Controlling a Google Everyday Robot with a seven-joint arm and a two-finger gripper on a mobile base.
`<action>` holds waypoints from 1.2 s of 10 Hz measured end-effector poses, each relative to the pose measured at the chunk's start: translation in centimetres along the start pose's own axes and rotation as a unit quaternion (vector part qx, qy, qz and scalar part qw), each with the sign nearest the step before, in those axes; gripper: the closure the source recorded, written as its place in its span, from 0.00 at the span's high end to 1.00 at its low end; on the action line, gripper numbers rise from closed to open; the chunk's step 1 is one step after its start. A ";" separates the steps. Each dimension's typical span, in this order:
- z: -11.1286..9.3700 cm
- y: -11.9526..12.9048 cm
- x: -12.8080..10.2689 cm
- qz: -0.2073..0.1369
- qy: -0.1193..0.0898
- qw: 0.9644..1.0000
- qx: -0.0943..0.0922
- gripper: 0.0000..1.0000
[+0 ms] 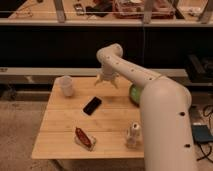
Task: Place the eraser in the ceramic cup
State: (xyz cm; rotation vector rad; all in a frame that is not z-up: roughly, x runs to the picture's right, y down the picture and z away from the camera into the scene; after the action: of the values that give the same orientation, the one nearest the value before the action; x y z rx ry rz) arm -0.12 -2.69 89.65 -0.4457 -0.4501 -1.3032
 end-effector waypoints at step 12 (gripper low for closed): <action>4.0 -2.6 -6.2 0.122 -0.064 0.990 0.030 0.80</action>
State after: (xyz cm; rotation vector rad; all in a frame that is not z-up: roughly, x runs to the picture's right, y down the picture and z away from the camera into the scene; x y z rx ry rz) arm -4.19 3.97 89.68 -0.5194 -0.5238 -1.0267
